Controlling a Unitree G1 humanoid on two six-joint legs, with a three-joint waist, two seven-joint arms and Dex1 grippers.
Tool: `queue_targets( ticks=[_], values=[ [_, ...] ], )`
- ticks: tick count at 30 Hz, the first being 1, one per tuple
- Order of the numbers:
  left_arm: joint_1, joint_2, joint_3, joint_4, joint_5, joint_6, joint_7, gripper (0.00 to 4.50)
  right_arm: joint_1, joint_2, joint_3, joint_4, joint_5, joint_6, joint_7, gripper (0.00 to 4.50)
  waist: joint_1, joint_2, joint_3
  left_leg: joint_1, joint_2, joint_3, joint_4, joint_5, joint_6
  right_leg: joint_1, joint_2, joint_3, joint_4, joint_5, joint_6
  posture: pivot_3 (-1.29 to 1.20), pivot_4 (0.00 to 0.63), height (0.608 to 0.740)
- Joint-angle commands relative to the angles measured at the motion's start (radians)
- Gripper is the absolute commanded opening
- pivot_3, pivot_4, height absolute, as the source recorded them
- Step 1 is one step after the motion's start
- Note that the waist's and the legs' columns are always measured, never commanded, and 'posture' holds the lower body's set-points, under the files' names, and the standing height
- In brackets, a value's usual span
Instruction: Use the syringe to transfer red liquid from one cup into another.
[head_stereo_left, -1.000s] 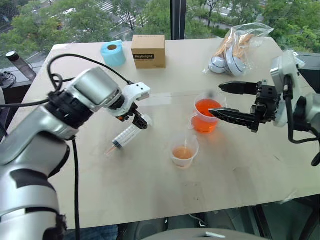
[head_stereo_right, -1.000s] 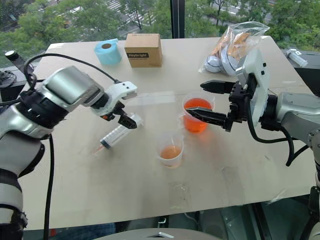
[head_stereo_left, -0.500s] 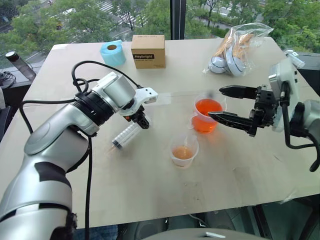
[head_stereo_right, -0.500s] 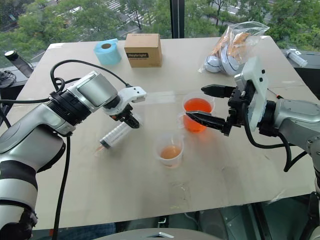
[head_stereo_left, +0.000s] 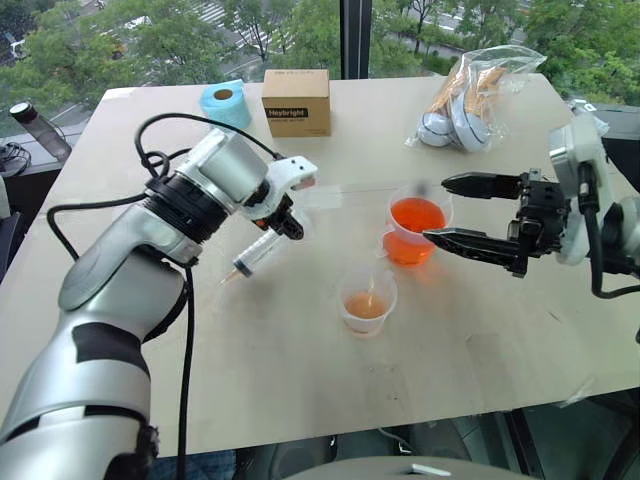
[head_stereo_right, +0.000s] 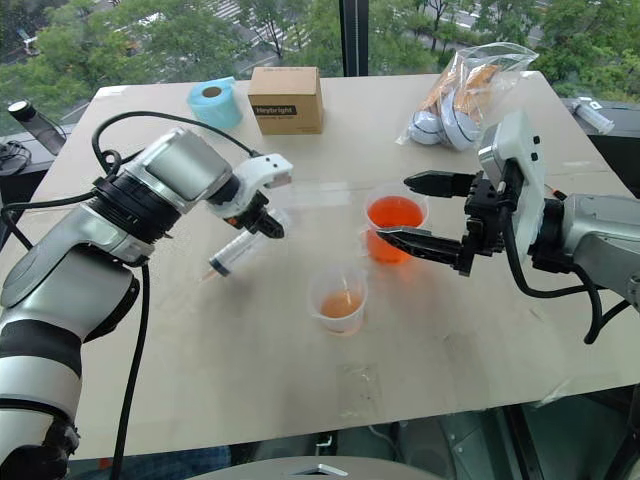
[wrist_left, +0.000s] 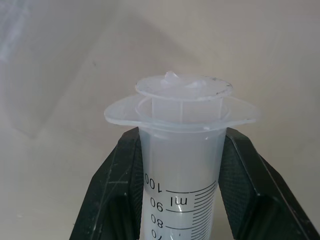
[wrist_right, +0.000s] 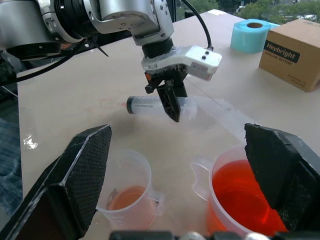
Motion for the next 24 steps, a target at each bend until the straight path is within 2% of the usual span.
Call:
queue_targets(
  ticks=[1,3,8,11,14,17,24],
  values=[
    [-0.076,0.019,0.23,-0.054,-0.038,-0.02,0.041,1.45,-0.038,-0.01,-0.013,0.021,0.002,-0.008,0.026,4.5,0.001,0.0,0.0,0.0,0.0,0.0,0.0,0.0,0.0,0.0,0.0,0.0,0.0,0.0,0.0,0.0,0.15,0.74],
    [-0.071,0.011,0.363,-0.081,-0.091,-0.005,0.053,1.45,-0.049,-0.008,-0.014,0.046,-0.013,-0.012,0.033,4.5,0.0,0.0,0.0,-0.001,0.0,0.0,0.0,0.0,0.0,0.0,0.0,0.0,0.0,0.0,0.0,0.0,0.15,0.74],
    [0.03,-0.016,0.601,-0.193,-0.201,0.011,0.094,1.45,-0.065,-0.002,-0.007,0.091,-0.071,-0.03,0.052,4.5,0.0,0.0,0.0,0.0,0.0,0.0,0.0,0.0,0.0,-0.001,-0.002,0.0,0.0,0.0,0.0,0.0,0.15,0.74],
    [0.077,-0.057,0.718,-0.23,-0.257,0.022,0.138,1.45,-0.07,0.007,-0.013,0.103,-0.091,-0.037,0.056,4.5,0.0,0.0,0.0,0.0,0.0,0.0,0.001,0.0,0.0,-0.001,-0.005,0.0,0.001,0.0,0.0,0.0,0.15,0.74],
    [0.136,-0.131,0.851,-0.278,-0.337,-0.065,0.161,1.45,-0.079,0.01,-0.038,0.126,-0.101,-0.04,0.044,4.5,0.001,0.0,0.0,0.0,0.0,0.0,0.001,0.0,0.0,-0.001,-0.005,0.0,0.001,0.0,0.0,0.0,0.15,0.74],
    [0.218,-0.195,0.905,-0.364,-0.377,-0.215,0.162,1.45,-0.072,0.0,-0.06,0.143,-0.124,-0.048,0.048,4.5,0.003,0.0,0.0,0.0,0.0,0.0,0.002,0.0,0.0,0.0,-0.006,0.0,0.001,0.0,0.0,0.0,0.15,0.74],
    [0.312,-0.273,0.909,-0.449,-0.435,-0.42,0.149,1.45,-0.094,0.011,-0.113,0.164,-0.121,-0.05,0.012,4.5,0.002,0.0,0.0,0.0,0.0,0.0,0.002,0.0,-0.001,0.001,-0.006,0.0,0.001,0.0,0.0,0.0,0.15,0.74]
  ],
)
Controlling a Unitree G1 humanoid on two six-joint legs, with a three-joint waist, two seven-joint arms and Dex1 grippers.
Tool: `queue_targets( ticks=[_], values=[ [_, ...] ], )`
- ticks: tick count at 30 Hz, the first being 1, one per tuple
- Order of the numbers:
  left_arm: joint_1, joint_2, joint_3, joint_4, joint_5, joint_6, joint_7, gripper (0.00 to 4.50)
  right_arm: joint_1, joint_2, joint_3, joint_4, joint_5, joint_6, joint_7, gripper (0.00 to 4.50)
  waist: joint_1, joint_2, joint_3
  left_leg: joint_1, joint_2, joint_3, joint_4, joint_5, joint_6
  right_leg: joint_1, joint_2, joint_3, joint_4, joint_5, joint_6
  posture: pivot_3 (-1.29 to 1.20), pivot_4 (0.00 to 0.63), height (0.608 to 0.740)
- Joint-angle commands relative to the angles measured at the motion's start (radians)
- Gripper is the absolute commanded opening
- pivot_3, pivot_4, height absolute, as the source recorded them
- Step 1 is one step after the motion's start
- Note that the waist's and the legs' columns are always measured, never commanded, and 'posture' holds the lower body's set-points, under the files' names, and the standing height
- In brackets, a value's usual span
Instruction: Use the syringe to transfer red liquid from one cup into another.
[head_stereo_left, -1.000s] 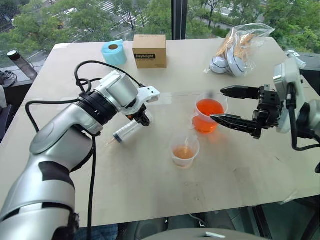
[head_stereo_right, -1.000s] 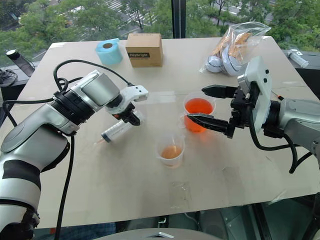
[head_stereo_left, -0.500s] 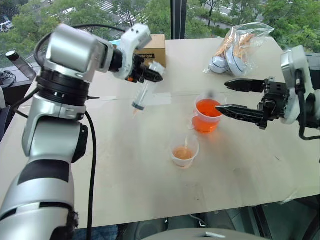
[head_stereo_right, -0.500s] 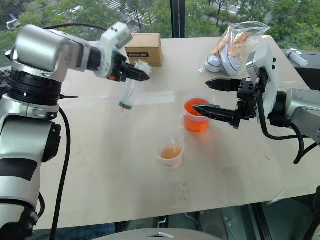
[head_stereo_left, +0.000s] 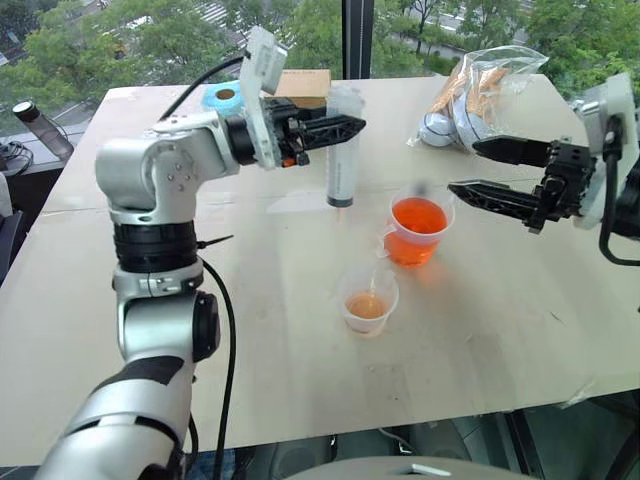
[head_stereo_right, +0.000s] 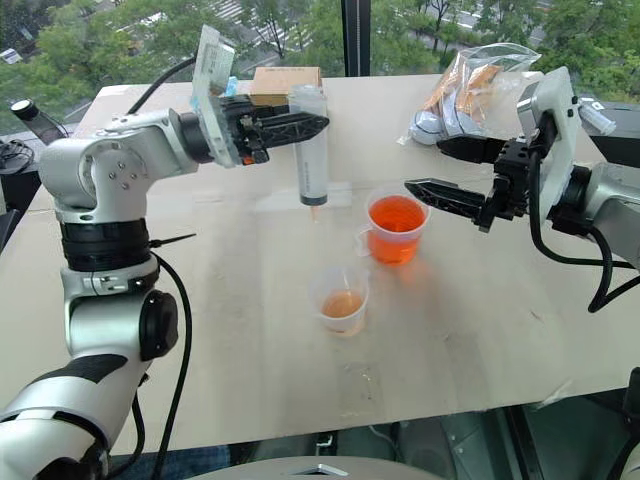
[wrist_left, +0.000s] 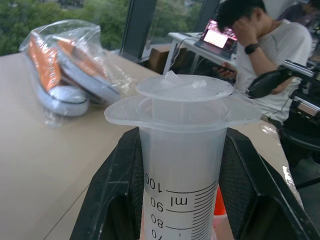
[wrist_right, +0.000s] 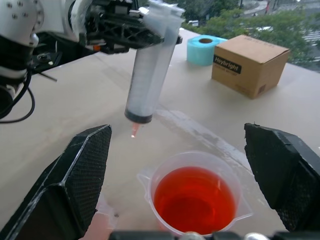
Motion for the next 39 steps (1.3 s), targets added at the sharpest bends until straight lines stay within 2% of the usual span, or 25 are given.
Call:
queue_targets(
  ticks=[1,6,9,12,16,20,27,39],
  values=[
    [-0.008,-0.028,0.019,-0.056,-0.024,-0.133,-0.002,1.45,-0.044,-0.004,-0.067,0.016,0.006,-0.024,-0.017,4.5,0.0,0.0,0.0,0.0,0.0,0.0,0.0,0.0,0.0,0.0,0.0,0.0,0.0,0.0,0.0,0.0,0.15,0.74],
    [-0.009,-0.107,-0.005,-0.079,-0.042,-0.27,0.007,1.45,-0.089,-0.01,-0.1,0.055,0.034,-0.023,-0.004,4.5,0.001,0.0,0.0,0.0,0.0,0.0,0.0,0.0,0.0,0.001,0.0,0.0,-0.001,0.0,0.0,0.0,0.15,0.74],
    [0.014,-0.128,-0.081,-0.09,0.018,-0.378,-0.017,1.45,-0.136,0.025,-0.116,0.076,0.056,-0.038,-0.029,4.5,-0.002,0.0,0.0,0.0,0.0,0.0,0.0,0.0,0.0,0.001,0.0,0.0,-0.001,0.0,0.0,0.0,0.15,0.74],
    [0.023,-0.16,-0.119,-0.067,0.028,-0.412,-0.007,1.45,-0.168,0.057,-0.113,0.091,0.034,-0.065,-0.056,4.5,-0.001,0.0,0.0,0.001,0.0,0.001,0.0,0.0,0.0,0.001,0.0,0.0,-0.001,0.0,0.0,0.0,0.15,0.74],
    [0.063,-0.204,-0.205,-0.019,0.095,-0.514,-0.013,1.45,-0.202,0.125,-0.059,0.079,-0.02,-0.109,-0.092,4.5,-0.001,0.001,-0.001,0.001,0.0,0.0,0.0,0.0,0.0,0.002,0.001,0.0,0.0,0.0,0.0,0.0,0.15,0.74],
    [0.065,-0.237,-0.252,0.045,0.14,-0.579,-0.014,1.45,-0.206,0.138,0.013,0.034,-0.084,-0.119,-0.073,4.5,-0.001,0.001,-0.001,0.002,0.0,0.001,0.0,0.0,0.0,0.001,0.002,0.0,0.0,0.0,0.0,0.0,0.15,0.74],
    [0.007,-0.275,-0.29,0.191,0.198,-0.659,-0.037,1.45,-0.256,0.043,0.091,0.043,-0.101,0.043,-0.069,4.5,0.002,0.001,-0.001,0.001,-0.001,0.001,0.0,0.0,0.001,0.001,0.004,0.0,-0.001,0.0,0.0,0.0,0.15,0.74],
    [-0.018,-0.308,-0.292,0.254,0.215,-0.716,-0.07,1.45,-0.396,0.025,0.146,0.153,-0.109,0.276,-0.062,4.5,-0.001,0.001,-0.001,0.001,0.0,0.0,-0.001,0.0,0.001,0.001,0.003,0.0,-0.001,0.0,0.0,0.0,0.15,0.74]
  ],
)
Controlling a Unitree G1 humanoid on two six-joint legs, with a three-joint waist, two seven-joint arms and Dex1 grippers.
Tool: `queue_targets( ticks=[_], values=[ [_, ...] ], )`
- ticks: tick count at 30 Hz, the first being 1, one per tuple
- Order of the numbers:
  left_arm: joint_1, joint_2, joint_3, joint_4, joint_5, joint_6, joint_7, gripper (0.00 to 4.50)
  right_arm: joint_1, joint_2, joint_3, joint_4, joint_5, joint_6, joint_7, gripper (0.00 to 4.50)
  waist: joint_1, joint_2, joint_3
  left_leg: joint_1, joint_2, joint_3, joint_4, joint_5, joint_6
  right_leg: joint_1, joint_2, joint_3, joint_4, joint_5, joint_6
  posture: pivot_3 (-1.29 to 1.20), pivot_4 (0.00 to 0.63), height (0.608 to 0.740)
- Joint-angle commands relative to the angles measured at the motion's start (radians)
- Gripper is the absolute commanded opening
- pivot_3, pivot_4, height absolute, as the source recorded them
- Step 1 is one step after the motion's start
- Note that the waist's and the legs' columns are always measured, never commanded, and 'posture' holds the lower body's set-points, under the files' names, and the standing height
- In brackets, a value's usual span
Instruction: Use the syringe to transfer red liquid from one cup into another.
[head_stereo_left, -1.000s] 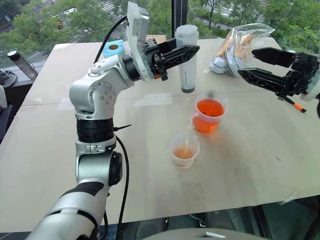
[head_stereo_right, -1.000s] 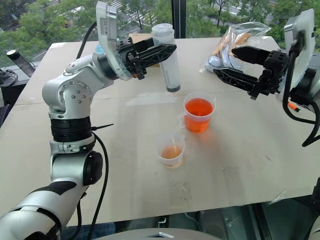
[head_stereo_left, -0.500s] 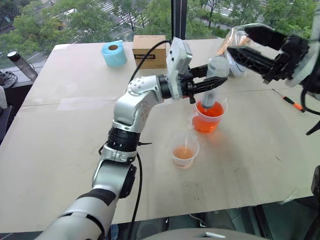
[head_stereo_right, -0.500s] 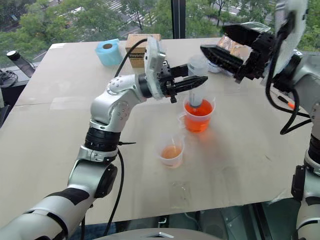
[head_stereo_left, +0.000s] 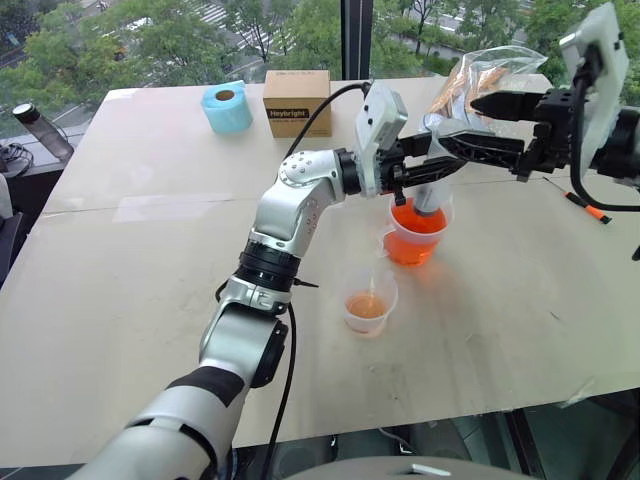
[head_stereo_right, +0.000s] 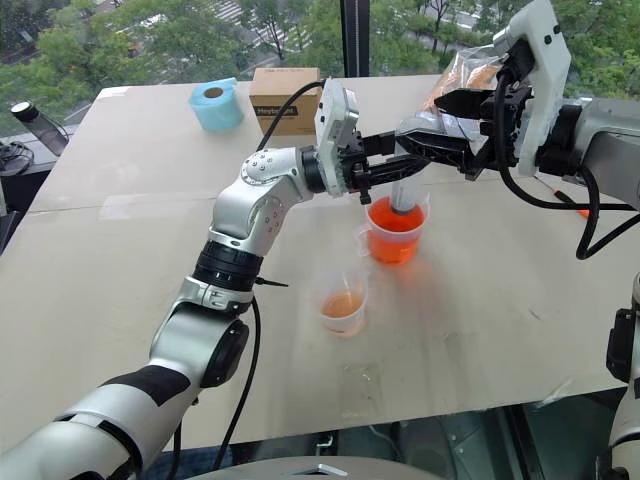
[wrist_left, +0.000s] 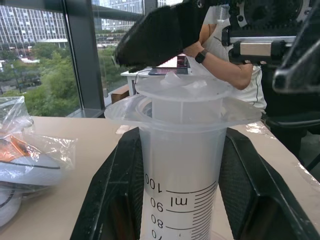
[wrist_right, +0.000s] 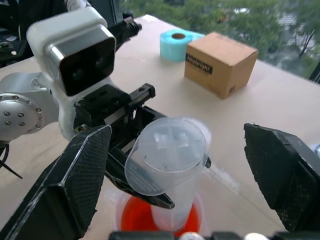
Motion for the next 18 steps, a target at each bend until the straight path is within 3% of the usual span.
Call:
queue_targets(
  ticks=[1,5,10,12,18],
  values=[
    [-0.027,-0.005,-0.004,-0.014,0.012,-0.039,-0.009,1.45,-0.046,-0.009,0.001,0.009,-0.013,0.034,0.009,4.5,0.0,0.0,0.0,0.0,0.0,0.0,0.0,0.0,0.0,0.0,-0.001,0.0,0.0,0.0,0.0,0.0,0.15,0.74],
    [-0.02,-0.01,-0.002,-0.022,0.015,-0.036,-0.008,1.45,-0.059,-0.003,0.006,0.016,-0.021,0.049,0.023,4.5,0.001,0.0,0.0,0.0,0.0,0.0,0.0,0.0,0.0,0.0,-0.002,0.0,0.0,0.0,0.0,0.0,0.15,0.74],
    [-0.02,-0.014,0.0,-0.012,0.018,-0.042,-0.006,1.45,-0.078,0.009,0.012,0.029,-0.04,0.052,0.034,2.12,0.0,0.0,0.0,0.0,0.0,0.0,0.0,0.0,0.0,0.0,-0.002,0.0,0.0,0.0,0.0,0.0,0.15,0.74],
    [-0.02,-0.017,-0.001,-0.011,0.021,-0.045,-0.005,1.45,-0.083,0.011,0.011,0.032,-0.046,0.054,0.041,1.41,0.0,0.0,0.0,0.0,0.0,0.0,0.0,0.0,0.0,0.0,-0.001,0.0,0.0,0.0,0.0,0.0,0.15,0.74],
    [-0.021,-0.024,0.002,-0.011,0.021,-0.044,-0.001,1.45,-0.086,0.007,0.011,0.027,-0.056,0.069,0.064,1.39,0.001,0.0,0.0,0.0,0.0,0.0,0.0,0.0,0.0,0.0,-0.001,0.0,0.0,0.0,0.0,0.0,0.15,0.74]
  ],
)
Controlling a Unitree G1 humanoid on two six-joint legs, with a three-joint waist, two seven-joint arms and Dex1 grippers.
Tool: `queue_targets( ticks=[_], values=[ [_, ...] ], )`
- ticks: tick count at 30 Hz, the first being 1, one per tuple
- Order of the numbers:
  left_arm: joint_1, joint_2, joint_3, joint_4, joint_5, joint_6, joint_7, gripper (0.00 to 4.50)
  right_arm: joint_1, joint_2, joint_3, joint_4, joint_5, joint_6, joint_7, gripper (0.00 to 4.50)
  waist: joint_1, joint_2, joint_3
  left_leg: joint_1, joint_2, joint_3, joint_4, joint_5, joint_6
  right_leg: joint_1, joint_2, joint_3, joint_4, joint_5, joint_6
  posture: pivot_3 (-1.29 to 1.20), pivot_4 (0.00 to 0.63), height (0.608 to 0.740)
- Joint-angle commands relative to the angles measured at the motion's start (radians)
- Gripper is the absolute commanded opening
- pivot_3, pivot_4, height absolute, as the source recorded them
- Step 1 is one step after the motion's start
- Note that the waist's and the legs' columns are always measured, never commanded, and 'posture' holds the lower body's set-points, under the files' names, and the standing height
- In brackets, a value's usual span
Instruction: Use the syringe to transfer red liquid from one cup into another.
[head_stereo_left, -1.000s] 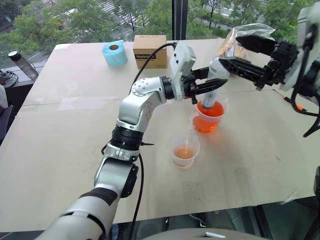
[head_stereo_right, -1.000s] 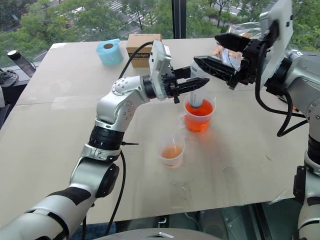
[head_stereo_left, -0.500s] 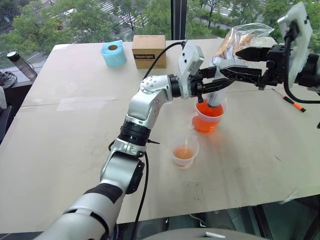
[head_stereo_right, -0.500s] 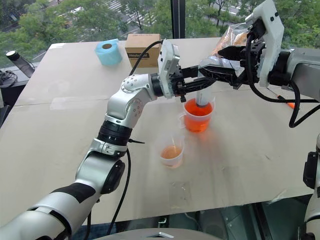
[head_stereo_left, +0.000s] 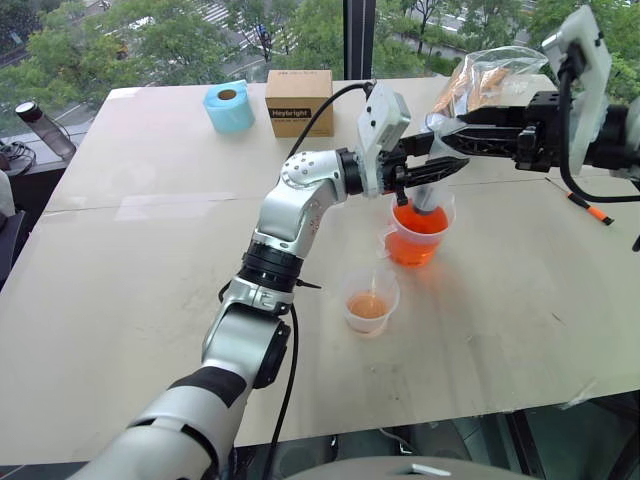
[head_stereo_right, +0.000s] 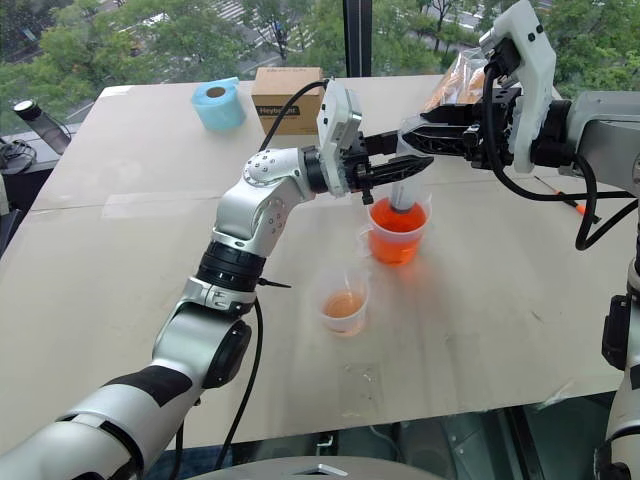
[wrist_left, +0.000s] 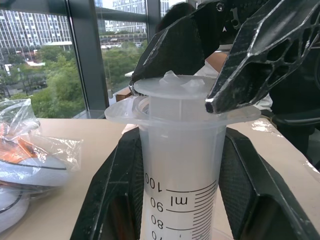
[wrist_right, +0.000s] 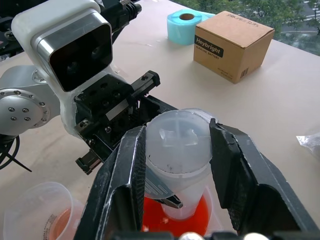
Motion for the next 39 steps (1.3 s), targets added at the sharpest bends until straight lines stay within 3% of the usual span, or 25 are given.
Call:
queue_targets(
  ticks=[1,10,34,39],
  values=[
    [-0.021,-0.009,0.001,-0.016,-0.005,-0.021,-0.006,1.45,-0.036,0.0,-0.032,-0.007,-0.001,0.013,0.0,1.39,0.0,0.0,0.0,0.0,0.0,0.0,0.0,0.0,0.0,0.0,0.0,0.0,0.0,0.0,0.0,0.0,0.15,0.74],
    [0.008,-0.016,-0.014,-0.022,-0.005,-0.003,-0.014,1.45,-0.122,0.051,-0.12,0.098,0.001,0.058,-0.074,1.39,-0.001,0.0,0.0,0.0,0.0,0.0,0.0,0.0,0.0,0.0,0.0,0.0,0.0,0.0,0.0,0.0,0.15,0.74],
    [0.052,-0.046,-0.031,-0.01,0.01,-0.022,-0.018,1.45,-0.184,0.036,-0.143,0.157,-0.01,0.062,-0.083,1.39,0.0,0.0,0.0,0.0,0.0,0.0,0.0,0.0,0.0,0.0,0.0,0.0,0.0,0.0,0.0,0.0,0.15,0.74],
    [0.041,-0.05,-0.017,0.002,0.009,-0.038,-0.008,1.45,-0.168,0.026,-0.133,0.143,-0.038,0.026,-0.068,3.75,0.004,0.0,0.0,-0.001,-0.001,0.0,0.0,0.0,0.0,0.0,0.0,-0.001,0.0,0.0,0.0,0.0,0.15,0.74]
  ],
)
